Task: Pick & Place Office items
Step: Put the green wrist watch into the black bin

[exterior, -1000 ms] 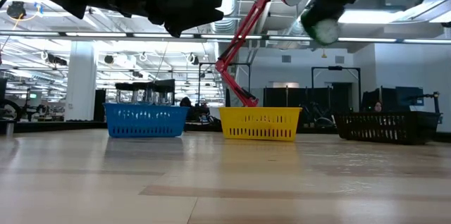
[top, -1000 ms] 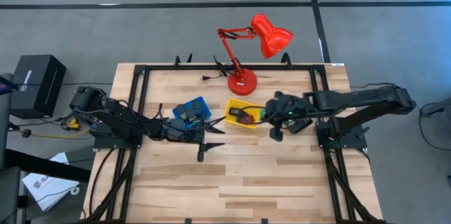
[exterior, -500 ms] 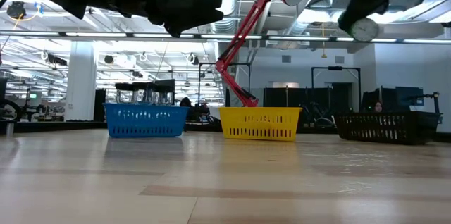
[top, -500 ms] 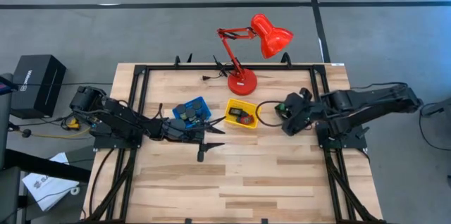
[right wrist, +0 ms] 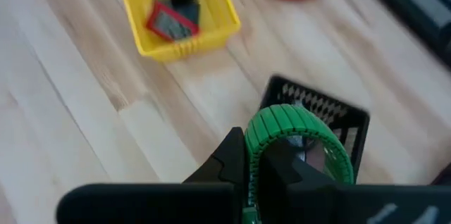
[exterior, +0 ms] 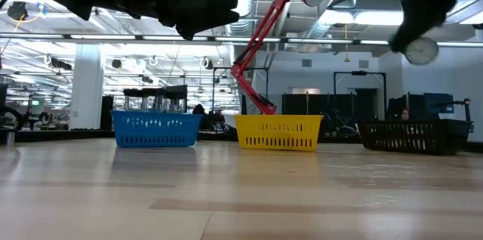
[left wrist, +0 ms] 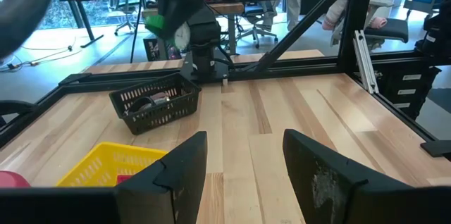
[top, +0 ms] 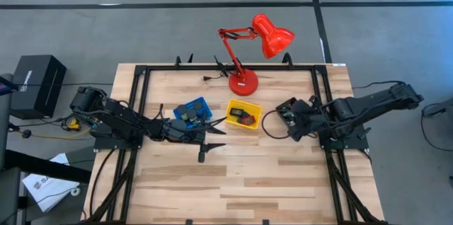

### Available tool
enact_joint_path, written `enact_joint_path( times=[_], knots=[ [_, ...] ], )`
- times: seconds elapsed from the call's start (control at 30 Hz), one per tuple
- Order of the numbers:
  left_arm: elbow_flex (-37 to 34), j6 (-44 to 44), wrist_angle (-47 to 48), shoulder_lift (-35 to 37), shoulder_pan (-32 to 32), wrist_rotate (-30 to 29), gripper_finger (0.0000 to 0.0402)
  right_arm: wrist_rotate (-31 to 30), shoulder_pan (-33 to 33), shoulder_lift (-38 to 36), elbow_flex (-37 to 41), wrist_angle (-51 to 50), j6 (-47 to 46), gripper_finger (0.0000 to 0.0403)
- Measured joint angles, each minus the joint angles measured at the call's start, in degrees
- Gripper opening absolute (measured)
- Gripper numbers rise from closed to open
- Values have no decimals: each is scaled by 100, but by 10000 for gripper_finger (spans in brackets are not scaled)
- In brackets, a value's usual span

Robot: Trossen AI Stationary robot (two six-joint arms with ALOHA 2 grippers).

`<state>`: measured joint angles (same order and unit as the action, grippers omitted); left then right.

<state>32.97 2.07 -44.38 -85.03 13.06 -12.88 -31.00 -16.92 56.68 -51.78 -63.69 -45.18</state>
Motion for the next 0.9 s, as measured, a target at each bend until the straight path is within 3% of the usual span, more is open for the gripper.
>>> enact_joint_path(
  times=[0.53,0.9],
  knots=[
    [0,-145,-6,0,0,17,181,455,140,-1261,1987,1008,-904,8],
    [0,-151,-19,0,0,15,181,-53,728,-1627,2607,1186,-1740,9]
  ],
)
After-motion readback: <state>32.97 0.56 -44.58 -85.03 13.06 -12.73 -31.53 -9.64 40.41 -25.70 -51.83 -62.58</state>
